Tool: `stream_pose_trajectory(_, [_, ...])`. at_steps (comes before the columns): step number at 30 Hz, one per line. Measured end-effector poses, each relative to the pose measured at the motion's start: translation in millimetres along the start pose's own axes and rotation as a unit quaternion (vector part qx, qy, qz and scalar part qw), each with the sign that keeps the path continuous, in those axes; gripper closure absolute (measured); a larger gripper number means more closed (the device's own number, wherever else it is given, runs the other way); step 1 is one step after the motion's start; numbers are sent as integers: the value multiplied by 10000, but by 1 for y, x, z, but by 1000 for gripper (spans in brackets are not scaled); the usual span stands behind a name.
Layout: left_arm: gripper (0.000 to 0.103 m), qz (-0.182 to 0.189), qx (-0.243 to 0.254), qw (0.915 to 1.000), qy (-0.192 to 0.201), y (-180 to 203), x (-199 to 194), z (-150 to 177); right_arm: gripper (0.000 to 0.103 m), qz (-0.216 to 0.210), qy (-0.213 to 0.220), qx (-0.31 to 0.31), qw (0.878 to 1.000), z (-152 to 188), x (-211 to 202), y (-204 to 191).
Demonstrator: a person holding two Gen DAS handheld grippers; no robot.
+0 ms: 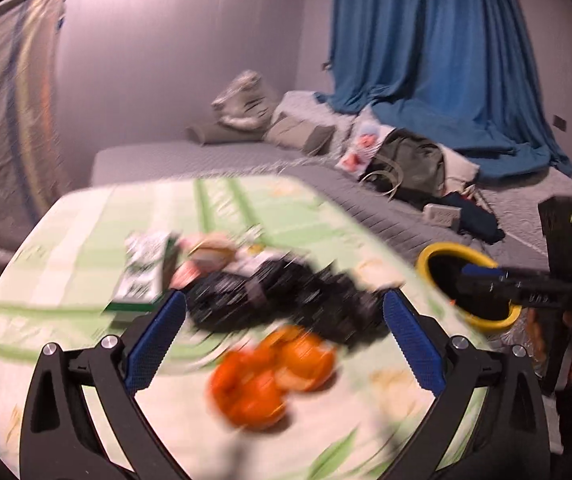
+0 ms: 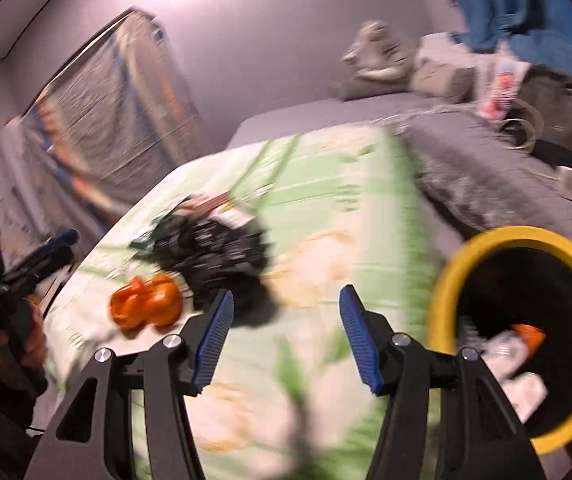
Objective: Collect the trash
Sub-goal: 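Move the right gripper back to the table and grasp the black plastic bag, then lift the black plastic bag off the table with the right gripper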
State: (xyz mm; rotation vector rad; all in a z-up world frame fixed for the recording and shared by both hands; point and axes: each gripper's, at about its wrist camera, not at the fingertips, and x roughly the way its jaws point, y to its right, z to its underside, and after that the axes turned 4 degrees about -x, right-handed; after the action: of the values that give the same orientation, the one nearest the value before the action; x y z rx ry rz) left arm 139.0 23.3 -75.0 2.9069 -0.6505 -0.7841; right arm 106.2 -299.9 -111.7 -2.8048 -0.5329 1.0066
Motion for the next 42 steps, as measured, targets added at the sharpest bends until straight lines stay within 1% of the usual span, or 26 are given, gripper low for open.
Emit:
stream_pose_trajectory(2, [8,-170,-220,9996,-92,-21,-6,12,50,-47,-96,-214,9997,-4,11,-17])
stream_pose_trajectory(4, [8,-230,-407,9988,-167,-36,-9,21,50,-73,-203,-493,9985,-9,21,-37])
stream_pose_trajectory(6, [8,-268,-567,9978,-192,-48,-13,28,50,-214,-308,-821,9959,-15,30,-61])
stream_pose_trajectory(8, [8,-327,-640,9972,-211,-57,-13,32,50,-170,-373,-1103,9931,-19,37,-75])
stream_pose_trajectory(12, [8,-260,-753,9967,-167,-63,-15,33,50,-71,-590,-1356,9890,-27,58,-83])
stream_pose_trajectory(14, [8,-221,-745,9969,-125,-64,-17,33,50,-15,-661,-1501,9865,-36,70,-88])
stream_pose_trajectory(16, [8,-267,-701,9971,-92,-64,-18,33,50,7,-762,-1604,9841,-45,79,-93])
stream_pose_trajectory(18, [8,-264,-757,9967,-113,-66,-17,33,50,-45,-1003,-1795,9786,-53,95,-98])
stream_pose_trajectory(21, [8,-194,-920,9955,-143,-71,-16,36,50,186,-1277,-2166,9677,-64,122,-108])
stream_pose_trajectory(25, [8,-243,-931,9952,-168,-75,-16,40,50,305,-1539,-2440,9570,-72,156,-116])
stream_pose_trajectory(29, [8,-259,-967,9948,-184,-79,-17,41,50,336,-1749,-2463,9527,-71,181,-117])
stream_pose_trajectory(30, [8,-266,-966,9948,-195,-80,-17,41,52,367,-1775,-2440,9527,-71,186,-116])
stream_pose_trajectory(31, [8,-280,-960,9948,-203,-80,-17,41,62,352,-1782,-2413,9533,-71,188,-115])
stream_pose_trajectory(32, [8,-290,-954,9948,-205,-80,-17,41,66,315,-1776,-2363,9548,-72,189,-115])
stream_pose_trajectory(33, [8,-298,-935,9949,-214,-79,-17,41,77,294,-1752,-2324,9562,-72,187,-115])
stream_pose_trajectory(34, [8,-300,-918,9951,-221,-78,-17,41,91,266,-1738,-2311,9569,-73,187,-115])
stream_pose_trajectory(36, [8,-312,-849,9956,-241,-76,-16,41,94,246,-1698,-2289,9582,-73,183,-115])
stream_pose_trajectory(39, [8,-295,-755,9962,-308,-71,-13,42,96,103,-1507,-2041,9672,-77,171,-111])
stream_pose_trajectory(41, [8,-276,-702,9964,-376,-68,-10,43,96,-144,-1380,-1730,9751,-82,159,-105])
stream_pose_trajectory(42, [8,-270,-658,9965,-440,-66,-7,43,96,-395,-1308,-1468,9797,-87,150,-99])
